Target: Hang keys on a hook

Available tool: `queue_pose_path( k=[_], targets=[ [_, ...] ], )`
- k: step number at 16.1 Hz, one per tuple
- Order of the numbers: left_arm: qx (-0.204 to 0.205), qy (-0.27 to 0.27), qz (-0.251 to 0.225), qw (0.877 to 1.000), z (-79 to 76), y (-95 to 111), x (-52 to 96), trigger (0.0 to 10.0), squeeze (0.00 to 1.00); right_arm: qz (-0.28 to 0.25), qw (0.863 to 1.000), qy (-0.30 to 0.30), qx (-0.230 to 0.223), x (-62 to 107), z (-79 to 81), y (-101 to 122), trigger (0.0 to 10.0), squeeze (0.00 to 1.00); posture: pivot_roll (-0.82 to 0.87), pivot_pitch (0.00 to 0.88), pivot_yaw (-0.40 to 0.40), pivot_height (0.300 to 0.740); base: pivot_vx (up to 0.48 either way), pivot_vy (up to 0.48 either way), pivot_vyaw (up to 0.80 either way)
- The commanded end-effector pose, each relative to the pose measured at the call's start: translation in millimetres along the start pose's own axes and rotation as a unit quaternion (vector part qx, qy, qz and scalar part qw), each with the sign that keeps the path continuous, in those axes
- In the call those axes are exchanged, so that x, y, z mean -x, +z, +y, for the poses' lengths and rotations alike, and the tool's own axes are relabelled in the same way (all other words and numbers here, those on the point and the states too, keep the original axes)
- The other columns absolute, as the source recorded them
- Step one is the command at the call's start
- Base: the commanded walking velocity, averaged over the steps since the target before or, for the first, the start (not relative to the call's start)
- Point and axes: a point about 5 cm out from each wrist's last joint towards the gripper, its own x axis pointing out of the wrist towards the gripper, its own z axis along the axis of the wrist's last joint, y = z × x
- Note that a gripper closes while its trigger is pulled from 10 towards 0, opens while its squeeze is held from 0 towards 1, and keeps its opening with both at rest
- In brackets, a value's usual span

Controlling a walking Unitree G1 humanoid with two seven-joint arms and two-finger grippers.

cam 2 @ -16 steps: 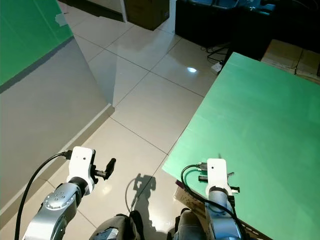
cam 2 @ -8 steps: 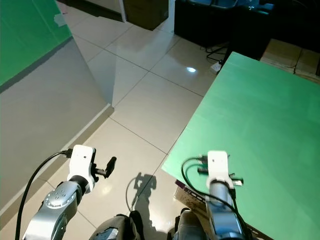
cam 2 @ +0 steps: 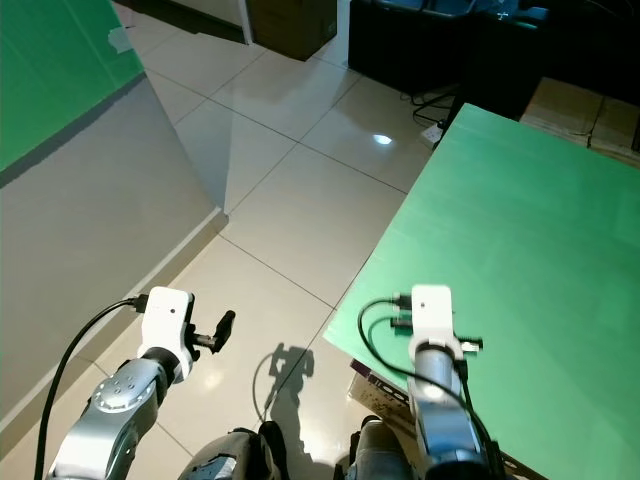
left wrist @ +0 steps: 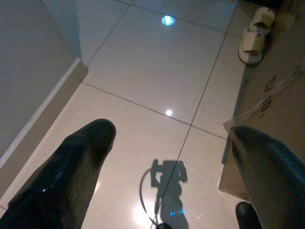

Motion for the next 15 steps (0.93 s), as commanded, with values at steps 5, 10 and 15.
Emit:
queue_pose_path(
  k=[5, 10, 15],
  targets=[
    [0.004, 0.016, -0.015, 1.000, 1.1, 7.9, -18.1, 10.0, 0.00, -0.039, 0.998, 0.029, -0.032, -17.0, 1.4, 29.6, 0.0, 0.00, -0.18, 0.113, 0.083, 0.740, 0.000, 0.000, 0.00],
    [0.014, 0.038, -0.046, 0.998, 2.7, 28.5, -49.8, 10.0, 0.00, -0.058, 0.993, 0.092, -0.050, -29.3, 8.3, 51.3, 0.0, 0.00, -0.18, 0.000, 0.040, 0.740, 0.000, 0.000, 0.00],
    [0.045, 0.092, -0.065, 0.993, 26.6, 46.7, -67.7, 10.0, 0.00, -0.051, 0.989, 0.133, -0.046, -33.8, 12.6, 54.3, 0.0, 0.00, -0.16, 0.000, 0.018, 0.740, 0.000, 0.000, 0.00]
  ],
)
